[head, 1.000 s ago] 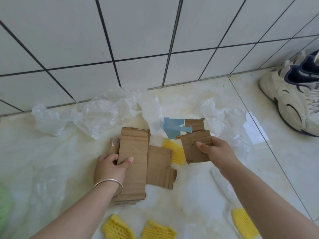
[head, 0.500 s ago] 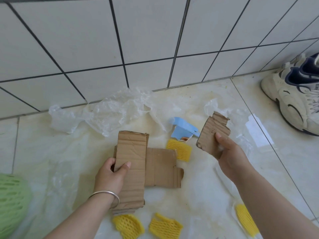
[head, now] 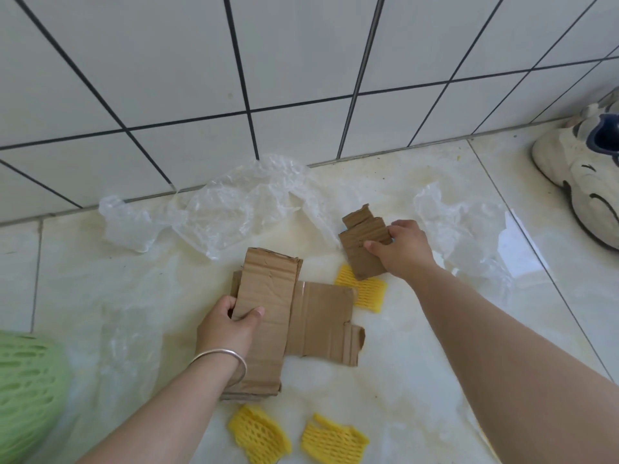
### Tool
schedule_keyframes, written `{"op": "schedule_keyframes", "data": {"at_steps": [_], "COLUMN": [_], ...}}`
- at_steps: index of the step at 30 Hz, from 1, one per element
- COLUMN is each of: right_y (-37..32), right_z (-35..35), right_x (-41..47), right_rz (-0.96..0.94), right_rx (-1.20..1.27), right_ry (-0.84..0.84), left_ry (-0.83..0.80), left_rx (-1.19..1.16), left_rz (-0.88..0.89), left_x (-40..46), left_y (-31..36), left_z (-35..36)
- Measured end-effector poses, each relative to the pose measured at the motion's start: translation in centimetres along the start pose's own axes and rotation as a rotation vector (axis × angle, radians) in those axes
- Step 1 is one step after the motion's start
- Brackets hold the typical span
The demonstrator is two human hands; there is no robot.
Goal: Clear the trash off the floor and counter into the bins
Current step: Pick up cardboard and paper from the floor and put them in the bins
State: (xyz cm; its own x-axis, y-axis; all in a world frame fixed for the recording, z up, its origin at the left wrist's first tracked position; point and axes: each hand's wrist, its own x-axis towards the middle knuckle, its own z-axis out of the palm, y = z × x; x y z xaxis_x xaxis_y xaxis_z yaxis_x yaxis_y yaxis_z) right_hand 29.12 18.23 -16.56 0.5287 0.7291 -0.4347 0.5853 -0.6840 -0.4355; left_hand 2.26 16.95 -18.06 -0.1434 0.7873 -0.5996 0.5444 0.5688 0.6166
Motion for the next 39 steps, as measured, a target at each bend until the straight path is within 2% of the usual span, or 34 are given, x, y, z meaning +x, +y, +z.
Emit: {"op": "schedule_keyframes", "data": {"at_steps": [4, 9, 11, 14, 16, 18, 20, 23, 26, 32, 36, 39], "right_y": [-0.1, -0.4, -0.6, -0.9, -1.0, -1.2, -1.4, -1.7, -1.9, -2.5, -4.1, -6.3], "right_z": [0.9, 0.6, 0.3, -0.4, -1.2, -1.6, -1.9, -2.0, -2.1, -4.1, -4.6, -5.0], "right_x": [-0.3, -1.2, -1.8, -3.6, -4.9, -6.2, -7.7, -10.1, -12.9, -19.6, -25.1, -29.6], "right_rz": [0.019, 0.058, 0.07, 0.081, 0.065, 0.057, 0.045, 0.03, 0.001, -0.09, -0.08, -0.12], "right_rx": [0.027, 0.203, 0.285, 0.469, 0.604, 0.752, 0.813, 0.783, 0.715, 0.643, 0.75, 0.643], "right_ry": [0.018, 0.016, 0.087, 0.292, 0.348, 0.265, 0.088, -0.161, -0.308, -0.459, -0.626, -0.527], "left_ry": [-0.003, 0.001, -0.002, -0.01, -0.019, -0.014, -0.006, -0.025, -0.087, -0.258, -0.362, -0.349], "left_rx": [0.027, 0.014, -0.052, -0.129, -0.165, -0.197, -0.213, -0.204, -0.228, -0.269, -0.321, -0.368], "left_rz": [-0.012, -0.003, 0.021, 0.072, 0.097, 0.131, 0.187, 0.296, 0.376, 0.468, 0.452, 0.444], "left_x": [0.2, 0.3, 0.0, -1.1, -1.8, -2.5, -3.5, -5.6, -7.9, -13.3, -16.3, -18.9], "left_y": [-0.1, 0.0, 0.0, -0.1, 0.0, 0.3, 1.0, 2.0, 2.4, 1.9, 1.6, 1.4], "left_z": [0.1, 0.1, 0.0, -0.4, -0.8, -1.5, -2.4, -4.1, -5.9, -10.5, -14.4, -17.4]}}
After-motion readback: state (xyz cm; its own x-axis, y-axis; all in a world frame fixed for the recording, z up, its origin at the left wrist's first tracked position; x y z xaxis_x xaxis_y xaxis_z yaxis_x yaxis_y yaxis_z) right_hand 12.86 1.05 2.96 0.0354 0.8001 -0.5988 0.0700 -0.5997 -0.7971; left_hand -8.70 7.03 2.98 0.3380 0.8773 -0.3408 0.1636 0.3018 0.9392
